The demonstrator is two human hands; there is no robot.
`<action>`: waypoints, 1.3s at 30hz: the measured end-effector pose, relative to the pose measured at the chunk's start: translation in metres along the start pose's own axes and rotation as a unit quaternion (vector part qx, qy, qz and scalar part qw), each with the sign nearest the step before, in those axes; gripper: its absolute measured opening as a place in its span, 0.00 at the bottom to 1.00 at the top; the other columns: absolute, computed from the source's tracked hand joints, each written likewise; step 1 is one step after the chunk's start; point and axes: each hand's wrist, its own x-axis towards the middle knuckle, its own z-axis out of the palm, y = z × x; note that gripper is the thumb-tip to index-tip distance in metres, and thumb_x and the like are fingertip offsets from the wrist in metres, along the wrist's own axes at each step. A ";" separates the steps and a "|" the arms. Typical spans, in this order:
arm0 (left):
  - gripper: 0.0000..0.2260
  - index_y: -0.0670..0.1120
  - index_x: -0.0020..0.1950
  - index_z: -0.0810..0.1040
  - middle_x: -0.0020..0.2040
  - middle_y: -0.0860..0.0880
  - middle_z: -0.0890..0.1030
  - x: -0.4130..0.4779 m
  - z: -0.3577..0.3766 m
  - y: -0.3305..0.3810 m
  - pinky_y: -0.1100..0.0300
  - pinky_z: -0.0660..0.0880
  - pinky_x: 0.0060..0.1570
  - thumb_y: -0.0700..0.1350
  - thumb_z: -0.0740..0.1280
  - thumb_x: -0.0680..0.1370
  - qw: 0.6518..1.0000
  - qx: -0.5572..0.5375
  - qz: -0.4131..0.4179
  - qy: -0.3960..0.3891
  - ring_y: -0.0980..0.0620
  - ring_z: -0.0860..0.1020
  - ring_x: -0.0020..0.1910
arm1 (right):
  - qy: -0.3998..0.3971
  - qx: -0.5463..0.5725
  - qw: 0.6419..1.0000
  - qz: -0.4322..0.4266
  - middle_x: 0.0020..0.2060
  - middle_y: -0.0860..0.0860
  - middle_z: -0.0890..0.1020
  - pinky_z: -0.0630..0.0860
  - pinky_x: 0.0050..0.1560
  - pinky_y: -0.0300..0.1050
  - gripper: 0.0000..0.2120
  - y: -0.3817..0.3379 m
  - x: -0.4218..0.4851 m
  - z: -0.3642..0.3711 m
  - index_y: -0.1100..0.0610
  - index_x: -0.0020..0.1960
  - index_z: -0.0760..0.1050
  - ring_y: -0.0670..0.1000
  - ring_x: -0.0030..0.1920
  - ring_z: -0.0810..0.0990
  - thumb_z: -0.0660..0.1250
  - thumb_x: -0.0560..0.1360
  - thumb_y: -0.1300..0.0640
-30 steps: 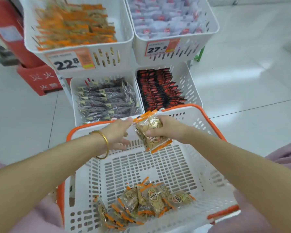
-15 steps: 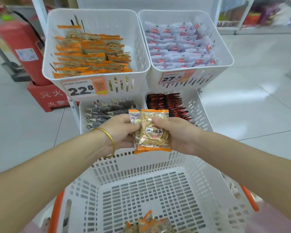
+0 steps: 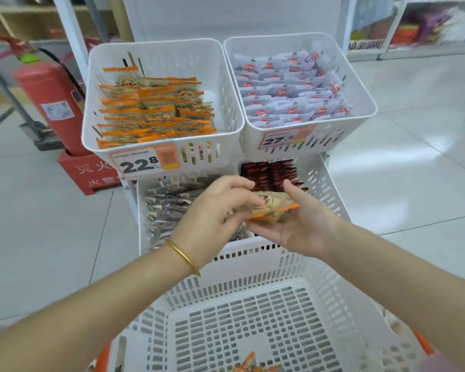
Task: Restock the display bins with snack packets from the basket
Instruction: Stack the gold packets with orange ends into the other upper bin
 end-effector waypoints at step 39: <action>0.07 0.39 0.51 0.73 0.55 0.38 0.79 0.012 -0.013 -0.011 0.52 0.79 0.46 0.33 0.67 0.75 0.766 -0.428 -0.469 0.101 0.43 0.80 0.52 | 0.053 -0.227 0.951 -0.205 0.46 0.53 0.83 0.79 0.38 0.43 0.09 -0.015 -0.005 -0.001 0.55 0.54 0.74 0.51 0.42 0.81 0.64 0.77 0.66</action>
